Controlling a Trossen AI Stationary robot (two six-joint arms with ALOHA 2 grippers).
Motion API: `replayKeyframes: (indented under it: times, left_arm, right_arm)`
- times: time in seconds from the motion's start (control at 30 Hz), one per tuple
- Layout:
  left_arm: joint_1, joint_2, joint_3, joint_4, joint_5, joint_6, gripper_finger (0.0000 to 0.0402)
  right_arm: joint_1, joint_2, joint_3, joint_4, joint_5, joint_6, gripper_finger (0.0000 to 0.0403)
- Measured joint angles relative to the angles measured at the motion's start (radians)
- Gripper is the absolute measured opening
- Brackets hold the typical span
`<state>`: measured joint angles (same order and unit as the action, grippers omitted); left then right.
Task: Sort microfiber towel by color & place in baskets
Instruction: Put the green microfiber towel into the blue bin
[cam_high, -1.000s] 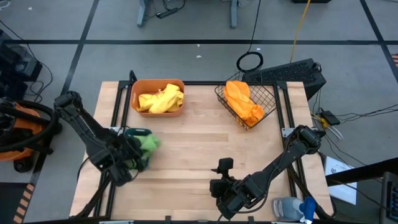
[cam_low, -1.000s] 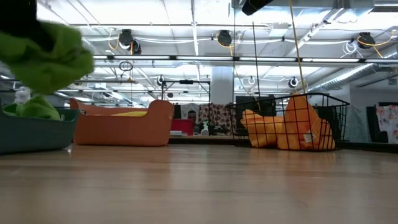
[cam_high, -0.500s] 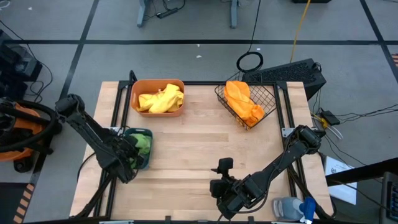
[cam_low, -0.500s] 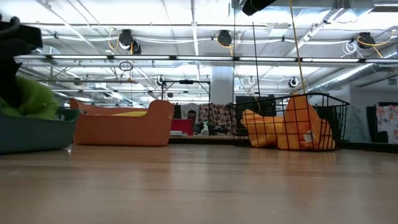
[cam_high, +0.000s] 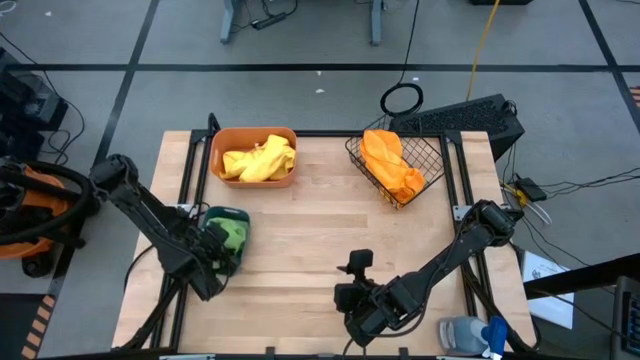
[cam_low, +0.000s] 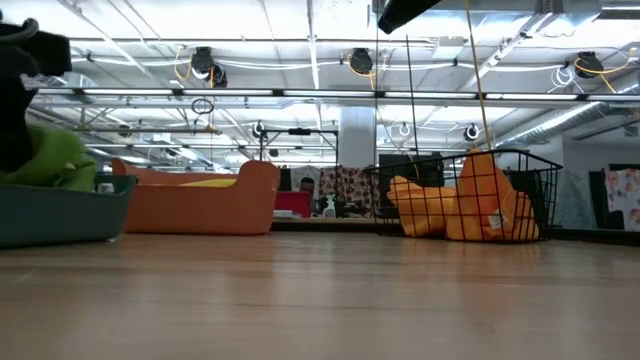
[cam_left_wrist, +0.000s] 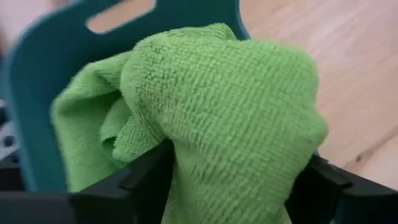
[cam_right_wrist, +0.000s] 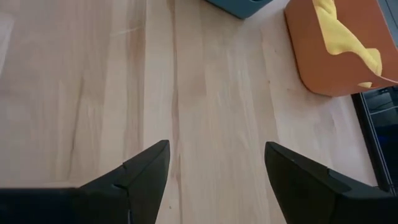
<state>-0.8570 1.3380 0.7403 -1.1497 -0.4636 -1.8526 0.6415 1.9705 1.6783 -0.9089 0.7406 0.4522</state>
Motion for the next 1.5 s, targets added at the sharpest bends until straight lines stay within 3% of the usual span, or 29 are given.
replayKeyframes:
  times: [0.33, 0.53, 0.9, 1.07, 1.2, 1.4, 1.5]
  left_arm:
    - [0.000, 0.000, 0.130, -0.125, 0.152, 0.087, 0.0276]
    - [0.000, 0.000, 0.154, -0.170, 0.152, 0.091, 0.0276]
    - [-0.012, 0.000, 0.262, -0.213, 0.129, 0.303, 0.0260]
    - [-0.023, 0.000, 0.297, -0.207, 0.024, 0.402, 0.0224]
    - [-0.019, 0.001, 0.279, -0.184, -0.093, 0.504, 0.0167]
    - [-0.007, 0.002, 0.164, -0.087, -0.058, 0.489, 0.0033]
    - [-0.007, 0.002, 0.075, 0.011, -0.041, 0.447, 0.0010]
  right_arm:
    - [0.000, 0.000, 0.000, 0.000, -0.006, 0.000, 0.0256]
    - [0.008, 0.000, 0.000, -0.005, -0.011, -0.001, 0.0256]
    - [0.006, 0.000, -0.001, -0.009, -0.010, -0.010, 0.0256]
    - [0.005, 0.000, -0.001, -0.009, -0.010, -0.013, 0.0256]
    - [0.005, 0.000, -0.001, -0.009, -0.003, -0.018, 0.0256]
    - [0.005, 0.000, -0.001, -0.009, -0.003, -0.018, 0.0256]
    - [0.006, 0.000, -0.001, -0.009, -0.003, -0.018, 0.0256]
